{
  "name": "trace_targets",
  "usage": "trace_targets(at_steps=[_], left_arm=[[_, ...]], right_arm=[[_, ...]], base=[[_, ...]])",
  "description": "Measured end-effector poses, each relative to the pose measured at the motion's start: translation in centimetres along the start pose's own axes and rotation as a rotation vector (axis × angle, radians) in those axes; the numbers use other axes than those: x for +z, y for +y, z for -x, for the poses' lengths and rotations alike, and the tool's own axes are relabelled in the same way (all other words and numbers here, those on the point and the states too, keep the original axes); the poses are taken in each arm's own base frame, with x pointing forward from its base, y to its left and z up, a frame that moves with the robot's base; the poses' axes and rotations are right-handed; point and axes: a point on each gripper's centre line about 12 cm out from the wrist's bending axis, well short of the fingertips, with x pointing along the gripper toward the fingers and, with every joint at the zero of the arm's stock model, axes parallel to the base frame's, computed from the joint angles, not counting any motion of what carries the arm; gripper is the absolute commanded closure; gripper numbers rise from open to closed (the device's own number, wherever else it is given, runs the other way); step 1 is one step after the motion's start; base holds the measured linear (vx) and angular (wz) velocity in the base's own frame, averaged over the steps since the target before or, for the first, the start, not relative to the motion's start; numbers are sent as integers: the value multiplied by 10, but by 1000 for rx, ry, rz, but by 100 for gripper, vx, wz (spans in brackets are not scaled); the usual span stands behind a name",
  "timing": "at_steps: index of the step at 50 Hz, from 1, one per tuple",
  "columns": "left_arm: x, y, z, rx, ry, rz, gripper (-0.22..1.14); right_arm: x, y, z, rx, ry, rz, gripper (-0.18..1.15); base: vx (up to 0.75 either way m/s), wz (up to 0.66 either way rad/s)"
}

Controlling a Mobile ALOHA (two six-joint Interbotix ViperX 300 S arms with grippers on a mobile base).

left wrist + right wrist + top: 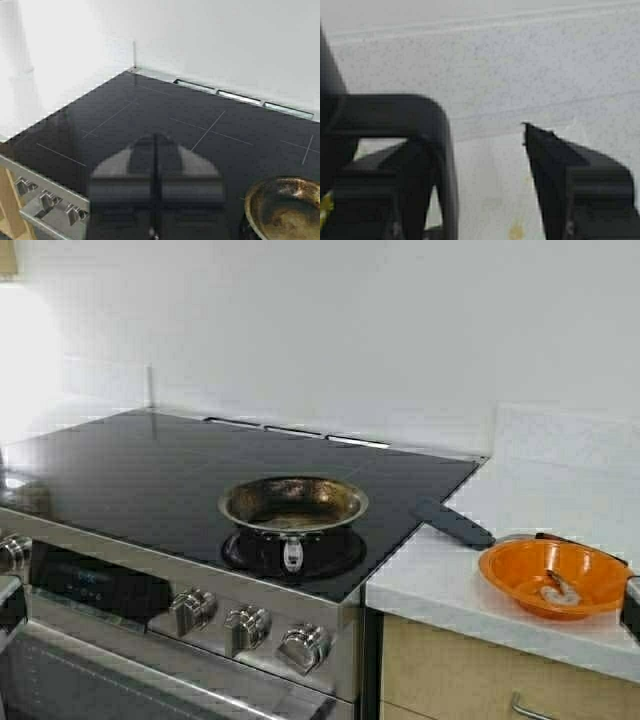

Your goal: Add oil to the pan and cook the shrimp and serve it

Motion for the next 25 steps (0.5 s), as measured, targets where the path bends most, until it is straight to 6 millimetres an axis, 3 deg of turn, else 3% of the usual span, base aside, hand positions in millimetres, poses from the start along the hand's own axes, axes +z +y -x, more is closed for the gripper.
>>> trace_targets(at_steps=[9,20,25], left_arm=[[0,0,0,0,2,0,89],[-5,0,1,1,23,2,89],[-13,0,2,-1,49,0,89]], right_arm=[[-3,0,1,2,21,-3,11],[-25,0,10,8,117,-1,11],[-23,2,16,11,131,0,11]], base=[[0,0],[0,0],[0,0]])
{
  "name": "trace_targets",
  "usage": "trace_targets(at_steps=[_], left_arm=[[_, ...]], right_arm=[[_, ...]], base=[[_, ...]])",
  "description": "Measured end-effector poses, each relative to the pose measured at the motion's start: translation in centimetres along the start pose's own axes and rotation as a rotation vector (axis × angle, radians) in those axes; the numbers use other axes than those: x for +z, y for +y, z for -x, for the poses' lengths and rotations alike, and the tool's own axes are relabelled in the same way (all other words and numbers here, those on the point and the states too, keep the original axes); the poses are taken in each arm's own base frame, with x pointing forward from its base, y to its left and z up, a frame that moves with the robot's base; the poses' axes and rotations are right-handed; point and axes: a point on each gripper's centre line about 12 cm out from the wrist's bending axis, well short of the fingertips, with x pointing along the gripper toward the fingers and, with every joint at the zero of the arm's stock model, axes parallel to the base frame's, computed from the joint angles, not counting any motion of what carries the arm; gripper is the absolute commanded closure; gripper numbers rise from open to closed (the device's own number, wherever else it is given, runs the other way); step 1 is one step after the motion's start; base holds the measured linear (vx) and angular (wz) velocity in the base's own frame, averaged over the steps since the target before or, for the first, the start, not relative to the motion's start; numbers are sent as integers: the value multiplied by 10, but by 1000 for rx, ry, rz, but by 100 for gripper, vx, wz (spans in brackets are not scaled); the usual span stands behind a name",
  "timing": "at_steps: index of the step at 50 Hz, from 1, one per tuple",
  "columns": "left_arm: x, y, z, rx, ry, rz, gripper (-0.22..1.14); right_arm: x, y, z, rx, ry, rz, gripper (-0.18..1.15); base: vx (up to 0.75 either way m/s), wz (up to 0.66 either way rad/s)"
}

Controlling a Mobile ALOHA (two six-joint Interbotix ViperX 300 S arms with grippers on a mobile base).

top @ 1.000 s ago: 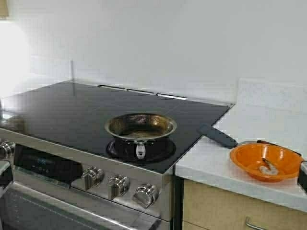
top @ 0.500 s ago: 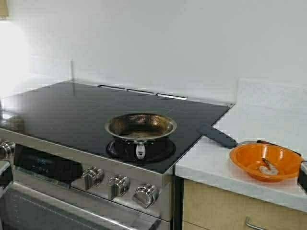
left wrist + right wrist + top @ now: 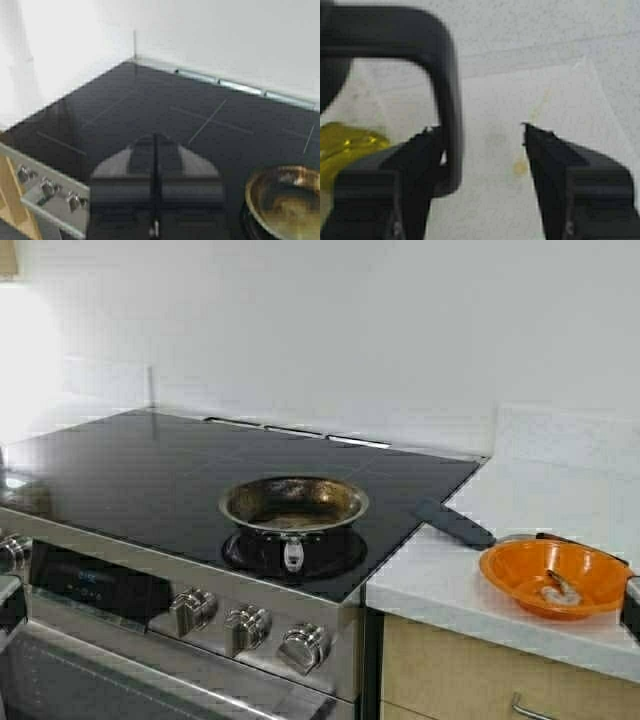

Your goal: Add oil to the pan and cook the shrimp and serve it

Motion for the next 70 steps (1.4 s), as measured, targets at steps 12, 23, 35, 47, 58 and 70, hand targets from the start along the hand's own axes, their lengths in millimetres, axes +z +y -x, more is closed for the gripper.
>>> trace_targets(at_steps=[12,23,35,47,58,70], left_arm=[[-5,0,1,2,21,-3,89],[-5,0,1,2,20,-8,89],[-5,0,1,2,20,-9,89],[-5,0,1,2,20,-9,89],[-5,0,1,0,17,-9,89],[-5,0,1,2,17,-9,89]], right_arm=[[14,5,19,8,12,8,11],[16,17,42,26,50,5,11],[11,31,73,50,105,-8,11],[22,25,85,40,96,-21,11],[12,32,108,61,170,21,35],[44,47,153,109,170,115,103]], base=[[0,0],[0,0],[0,0],[0,-1],[0,0],[0,0]])
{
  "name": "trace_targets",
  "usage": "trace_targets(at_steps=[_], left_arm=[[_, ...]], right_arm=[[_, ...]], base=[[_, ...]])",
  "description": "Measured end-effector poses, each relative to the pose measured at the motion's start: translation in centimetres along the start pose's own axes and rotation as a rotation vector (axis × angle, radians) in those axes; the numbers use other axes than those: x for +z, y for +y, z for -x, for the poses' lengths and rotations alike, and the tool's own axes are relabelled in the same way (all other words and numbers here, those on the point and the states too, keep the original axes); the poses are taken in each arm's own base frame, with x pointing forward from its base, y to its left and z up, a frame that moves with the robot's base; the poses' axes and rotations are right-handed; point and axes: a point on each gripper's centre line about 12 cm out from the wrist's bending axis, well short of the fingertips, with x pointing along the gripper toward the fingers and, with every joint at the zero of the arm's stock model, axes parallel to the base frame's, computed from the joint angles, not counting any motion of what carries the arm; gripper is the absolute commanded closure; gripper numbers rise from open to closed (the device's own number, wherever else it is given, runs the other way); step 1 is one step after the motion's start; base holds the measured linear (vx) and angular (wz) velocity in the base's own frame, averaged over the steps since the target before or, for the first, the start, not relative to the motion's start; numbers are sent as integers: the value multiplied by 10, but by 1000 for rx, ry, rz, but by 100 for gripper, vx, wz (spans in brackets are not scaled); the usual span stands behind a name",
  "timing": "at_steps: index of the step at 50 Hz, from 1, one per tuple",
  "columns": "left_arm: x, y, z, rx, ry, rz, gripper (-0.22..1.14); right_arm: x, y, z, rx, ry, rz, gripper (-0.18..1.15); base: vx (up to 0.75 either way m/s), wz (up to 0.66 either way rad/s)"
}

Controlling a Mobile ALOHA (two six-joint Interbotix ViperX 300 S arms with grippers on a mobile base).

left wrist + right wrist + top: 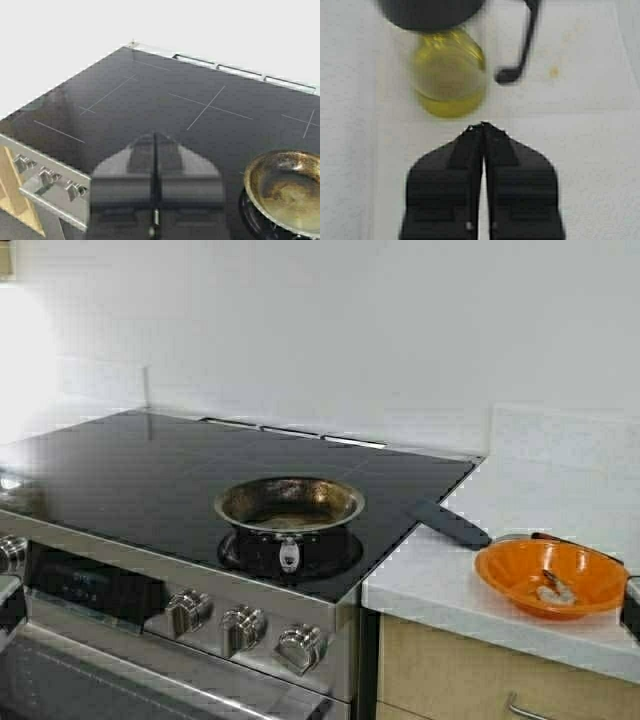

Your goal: Add oil to the pan and cook the shrimp and serve it

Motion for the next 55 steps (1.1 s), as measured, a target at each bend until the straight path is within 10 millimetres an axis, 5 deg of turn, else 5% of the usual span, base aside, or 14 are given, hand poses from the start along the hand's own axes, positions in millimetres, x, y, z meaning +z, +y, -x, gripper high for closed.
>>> trace_targets(at_steps=[6,16,31,45,55], left_arm=[[0,0,0,0,0,9,89],[-2,0,0,1,20,20,89],[4,0,-1,1,18,20,89],[10,0,4,1,-15,21,89],[14,0,7,0,-38,21,89]], right_arm=[[32,29,27,59,-40,75,88],[79,96,82,220,-7,217,90],[107,190,168,430,39,533,90],[79,265,243,530,107,926,84],[47,292,273,554,182,904,20]], base=[[0,0],[0,0],[0,0],[0,0],[0,0]])
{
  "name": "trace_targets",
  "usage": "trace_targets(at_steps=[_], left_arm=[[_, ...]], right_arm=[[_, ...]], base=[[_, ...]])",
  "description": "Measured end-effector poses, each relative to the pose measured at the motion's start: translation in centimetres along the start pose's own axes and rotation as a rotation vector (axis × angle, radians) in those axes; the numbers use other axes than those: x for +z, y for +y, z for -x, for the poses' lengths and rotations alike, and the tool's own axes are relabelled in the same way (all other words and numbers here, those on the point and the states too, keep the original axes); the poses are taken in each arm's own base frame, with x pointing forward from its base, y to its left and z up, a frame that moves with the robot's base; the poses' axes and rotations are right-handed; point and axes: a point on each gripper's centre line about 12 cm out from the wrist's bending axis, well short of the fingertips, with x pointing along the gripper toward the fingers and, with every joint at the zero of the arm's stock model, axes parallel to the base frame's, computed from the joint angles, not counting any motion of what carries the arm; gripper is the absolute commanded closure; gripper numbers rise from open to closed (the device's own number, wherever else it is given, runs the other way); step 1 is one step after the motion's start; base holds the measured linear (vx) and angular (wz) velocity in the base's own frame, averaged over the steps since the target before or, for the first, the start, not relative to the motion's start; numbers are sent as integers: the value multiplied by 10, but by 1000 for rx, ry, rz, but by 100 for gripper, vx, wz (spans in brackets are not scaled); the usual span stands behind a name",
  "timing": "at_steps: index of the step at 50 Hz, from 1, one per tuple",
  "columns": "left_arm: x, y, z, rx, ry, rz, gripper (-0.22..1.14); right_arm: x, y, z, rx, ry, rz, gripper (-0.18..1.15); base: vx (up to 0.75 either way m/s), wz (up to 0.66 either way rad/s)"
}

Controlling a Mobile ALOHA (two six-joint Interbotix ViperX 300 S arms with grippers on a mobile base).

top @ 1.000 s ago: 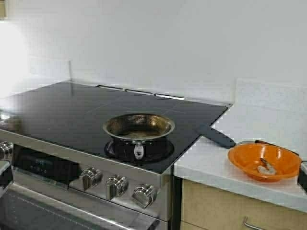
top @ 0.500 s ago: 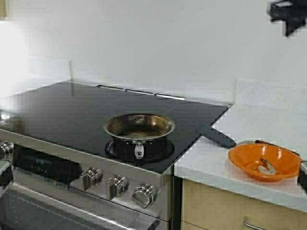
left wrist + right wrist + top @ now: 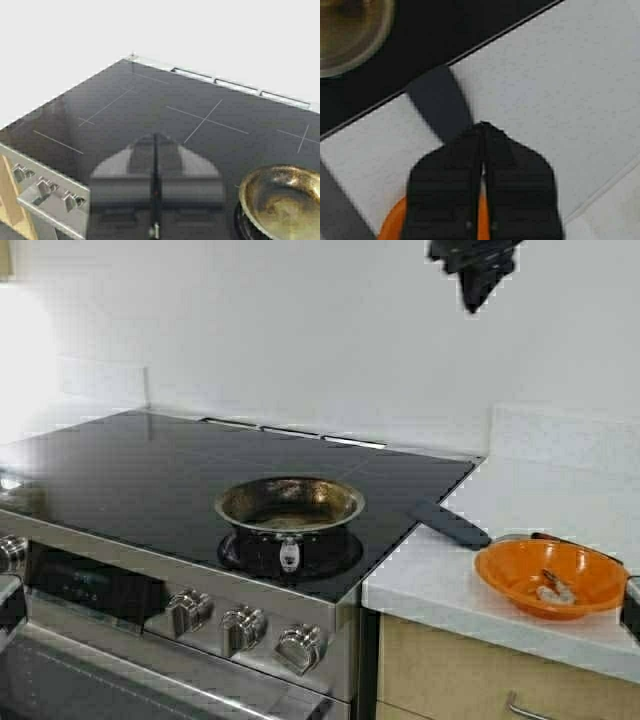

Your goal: Add oil to the pan and cook the shrimp and serve it

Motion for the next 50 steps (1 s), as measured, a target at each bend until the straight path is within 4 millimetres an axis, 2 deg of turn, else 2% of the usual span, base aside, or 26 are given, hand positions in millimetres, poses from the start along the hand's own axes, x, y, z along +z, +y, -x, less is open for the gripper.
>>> trace_targets(at_steps=[3,6,15,24,31,39,50], left_arm=[[0,0,0,0,-2,0,89],[0,0,0,0,-2,2,89],[0,0,0,0,-2,3,89],[0,0,0,0,-2,5,89],[1,0,0,1,-3,8,89],[1,0,0,1,-3,9,89],[1,0,0,1,-3,9,89]], right_arm=[[-5,15,-1,-2,40,39,1],[-10,33,-1,-13,87,109,-7],[-28,95,-8,-126,155,269,-6],[-53,141,-22,-290,110,227,-6],[-89,153,-40,-427,151,203,-6],[-135,167,-68,-459,256,239,-6],[-175,191,-93,-466,332,294,-6]], base=[[0,0],[0,0],[0,0],[0,0],[0,0],[0,0],[0,0]])
